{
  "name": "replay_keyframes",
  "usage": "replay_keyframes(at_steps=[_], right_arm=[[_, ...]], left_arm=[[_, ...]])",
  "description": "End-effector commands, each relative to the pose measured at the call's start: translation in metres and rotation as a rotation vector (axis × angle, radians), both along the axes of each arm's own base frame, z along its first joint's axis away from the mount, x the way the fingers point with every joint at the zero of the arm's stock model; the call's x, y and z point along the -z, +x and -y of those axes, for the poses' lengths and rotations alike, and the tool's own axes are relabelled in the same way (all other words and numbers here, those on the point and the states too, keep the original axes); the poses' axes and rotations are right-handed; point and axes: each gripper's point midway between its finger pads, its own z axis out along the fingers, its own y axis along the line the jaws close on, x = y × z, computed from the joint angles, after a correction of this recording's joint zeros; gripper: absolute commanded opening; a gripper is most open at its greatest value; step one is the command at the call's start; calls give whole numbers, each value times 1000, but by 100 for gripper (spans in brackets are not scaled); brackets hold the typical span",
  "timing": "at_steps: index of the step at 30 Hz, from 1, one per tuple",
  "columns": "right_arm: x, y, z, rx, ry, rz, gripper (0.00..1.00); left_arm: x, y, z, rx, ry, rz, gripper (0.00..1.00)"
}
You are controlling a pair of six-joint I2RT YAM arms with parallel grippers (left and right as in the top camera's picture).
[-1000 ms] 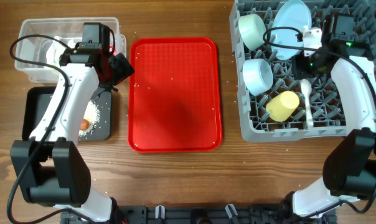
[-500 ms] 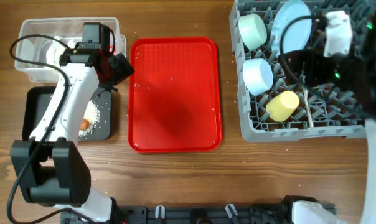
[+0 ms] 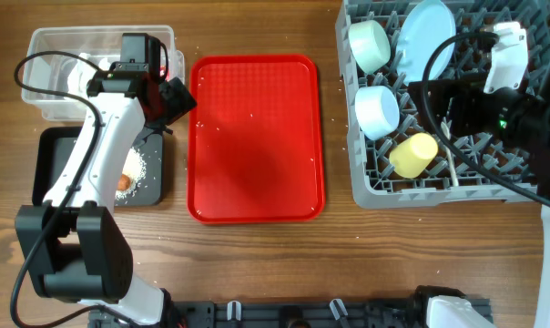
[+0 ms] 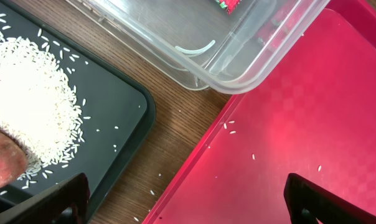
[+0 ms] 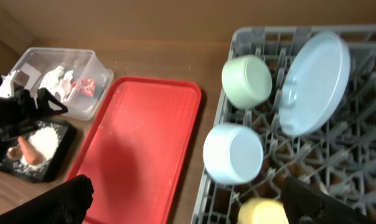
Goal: Sort waste into correct bins and load items into the dishwasher rack
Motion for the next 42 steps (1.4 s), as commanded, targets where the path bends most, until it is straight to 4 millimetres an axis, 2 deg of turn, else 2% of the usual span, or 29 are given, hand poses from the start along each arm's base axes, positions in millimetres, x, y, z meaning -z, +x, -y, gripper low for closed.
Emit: replay_keyframes(at_steps=[1, 6, 9, 11, 14, 16, 21, 24, 27, 31, 34, 37, 42], right_arm=[[-21, -8, 1, -43, -89, 127, 100], [-44, -33, 19, 61, -197, 275, 100], [-49, -48, 29, 126, -239, 381, 100], [-45, -58, 26, 116, -268, 496, 100], [-20, -63, 22, 103, -261, 565, 100], [8, -59, 15, 67, -244, 625, 100], [47, -63, 6, 32, -227, 763, 100], [62, -74, 5, 39, -235, 814, 100], [74, -81, 13, 91, -253, 832, 100], [98, -83, 15, 108, -253, 836, 100], [111, -82, 15, 132, -174, 860, 100], [112, -84, 9, 135, -96, 923, 100], [132, -80, 17, 214, -4, 872, 100]], left_arm=[[-13, 2, -4, -17, 12, 36, 100], [-13, 2, -4, -16, 11, 36, 100], [-13, 2, -4, -17, 12, 36, 100], [-13, 2, -4, -17, 12, 36, 100], [-13, 2, -4, -17, 12, 36, 100], [-13, 2, -4, -17, 12, 36, 100], [-13, 2, -4, -17, 12, 36, 100], [-13, 2, -4, -17, 12, 36, 100], [-13, 2, -4, -17, 12, 36, 100], [-13, 2, -4, -17, 12, 36, 100], [-13, 2, -4, -17, 12, 36, 100], [-13, 2, -4, -17, 12, 36, 100], [-13, 2, -4, -17, 12, 36, 100]])
